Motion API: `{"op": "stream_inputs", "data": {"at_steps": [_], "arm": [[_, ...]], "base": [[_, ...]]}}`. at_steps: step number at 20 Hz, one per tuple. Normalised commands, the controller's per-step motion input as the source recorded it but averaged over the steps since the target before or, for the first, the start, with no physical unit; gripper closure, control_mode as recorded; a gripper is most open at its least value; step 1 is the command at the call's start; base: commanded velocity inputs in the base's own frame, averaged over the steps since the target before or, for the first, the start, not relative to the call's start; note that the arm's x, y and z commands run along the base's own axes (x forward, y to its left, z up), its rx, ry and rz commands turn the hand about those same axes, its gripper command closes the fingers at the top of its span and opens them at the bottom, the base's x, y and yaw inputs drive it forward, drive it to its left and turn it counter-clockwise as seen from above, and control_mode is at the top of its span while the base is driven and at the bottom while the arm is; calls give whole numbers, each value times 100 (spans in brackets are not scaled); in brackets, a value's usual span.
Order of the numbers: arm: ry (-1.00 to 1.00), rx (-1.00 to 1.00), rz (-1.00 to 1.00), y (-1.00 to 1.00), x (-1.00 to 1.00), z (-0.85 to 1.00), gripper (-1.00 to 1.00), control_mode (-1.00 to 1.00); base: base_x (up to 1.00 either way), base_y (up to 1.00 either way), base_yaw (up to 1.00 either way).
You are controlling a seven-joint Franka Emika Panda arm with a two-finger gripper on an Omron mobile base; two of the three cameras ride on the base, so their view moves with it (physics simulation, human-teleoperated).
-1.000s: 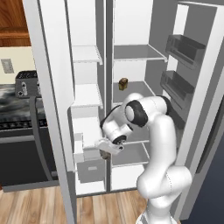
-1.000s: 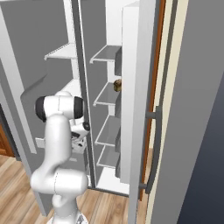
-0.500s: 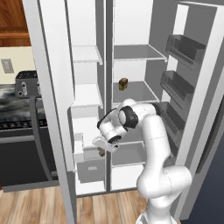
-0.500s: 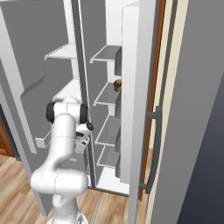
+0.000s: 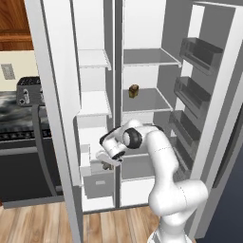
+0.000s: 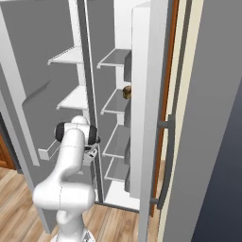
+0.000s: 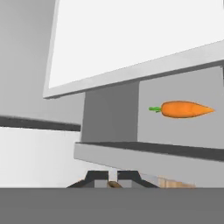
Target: Take the carrot and garlic from the fridge shelf and place them in the freezer drawer to begin freezing them.
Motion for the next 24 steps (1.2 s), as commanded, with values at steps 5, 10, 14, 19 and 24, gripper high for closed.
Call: {"op": "stream_inputs", "data": {"at_steps": [5, 10, 14, 19, 24], "arm": [[0, -5, -2, 24, 33, -64, 100, -100], [0, -4, -3, 20, 22, -52, 100, -100], [0, -3, -4, 17, 17, -51, 100, -100], [1, -2, -4, 11, -6, -68, 100, -100], [0, 0, -1, 10, -69, -91, 100, -100]], "base": [[0, 0, 0], [0, 0, 0], [0, 0, 0], [0, 0, 0], [0, 0, 0]]}}
